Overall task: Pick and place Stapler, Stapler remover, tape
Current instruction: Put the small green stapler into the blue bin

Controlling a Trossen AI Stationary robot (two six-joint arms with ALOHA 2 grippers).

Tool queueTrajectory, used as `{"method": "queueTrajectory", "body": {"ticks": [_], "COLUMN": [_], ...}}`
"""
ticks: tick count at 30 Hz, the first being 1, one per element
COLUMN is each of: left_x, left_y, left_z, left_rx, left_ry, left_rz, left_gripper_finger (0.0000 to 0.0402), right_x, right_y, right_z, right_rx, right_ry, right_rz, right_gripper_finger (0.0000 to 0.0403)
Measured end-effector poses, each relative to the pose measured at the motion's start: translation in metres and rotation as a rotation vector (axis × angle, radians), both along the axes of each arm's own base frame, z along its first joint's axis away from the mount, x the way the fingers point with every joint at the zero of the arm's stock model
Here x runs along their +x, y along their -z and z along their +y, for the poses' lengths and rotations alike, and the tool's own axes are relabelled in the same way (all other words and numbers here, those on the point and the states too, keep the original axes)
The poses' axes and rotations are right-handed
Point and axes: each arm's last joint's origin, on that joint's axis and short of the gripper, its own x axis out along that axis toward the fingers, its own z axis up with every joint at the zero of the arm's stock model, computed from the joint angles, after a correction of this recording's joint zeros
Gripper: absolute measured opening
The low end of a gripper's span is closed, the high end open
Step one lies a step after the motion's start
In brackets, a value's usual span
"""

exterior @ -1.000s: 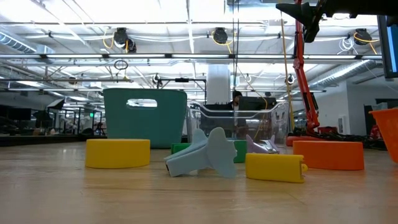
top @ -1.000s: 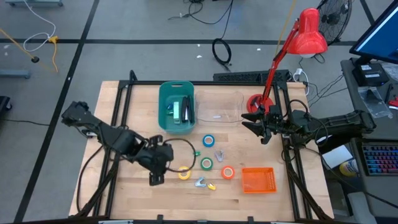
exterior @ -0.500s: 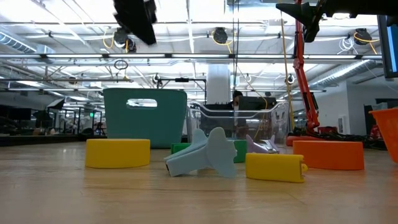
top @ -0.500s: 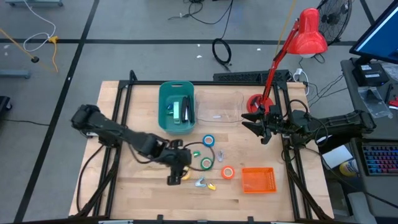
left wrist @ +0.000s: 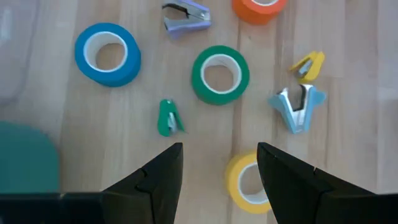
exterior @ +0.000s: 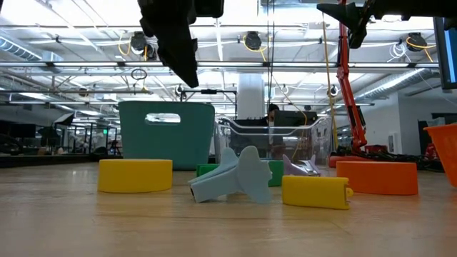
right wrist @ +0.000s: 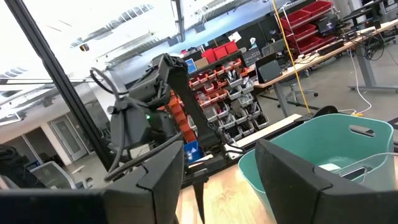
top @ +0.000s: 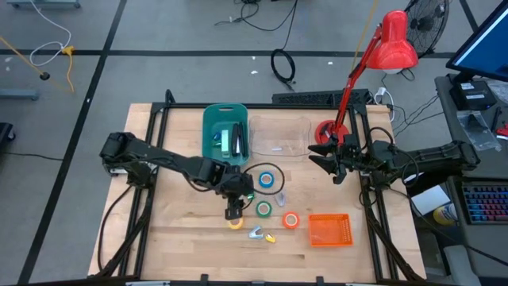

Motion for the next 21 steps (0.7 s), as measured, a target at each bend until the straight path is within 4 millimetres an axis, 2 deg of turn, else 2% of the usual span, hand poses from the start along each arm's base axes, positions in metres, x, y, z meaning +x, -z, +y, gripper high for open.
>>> {"method": "queueTrajectory", "body": {"ticks": [9,15,21], "left_x": [0.005,0.013,0.029], "left_y": [0.006,0.022,0.031], "left_z": [0.014,0.021,0.029], "left_rx": [0.024,0.034,0.07], "left_ry": [0.004,0.014,0.025], "left_rz": [0.011,0.064,0.12], "left_gripper_finger": [0.0209,0.0209,0.0209], "right_x": [0.0,0.0,0.0], "right_y": [0.0,0.0,0.0], "right_z": [0.0,0.0,0.0], "right_rx": [0.0,0.0,0.0], "right_ry": [0.0,0.0,0.0], "right_rz": [0.0,0.0,0.0], "right_gripper_finger": [0.0192,0.0192,0.0192]}}
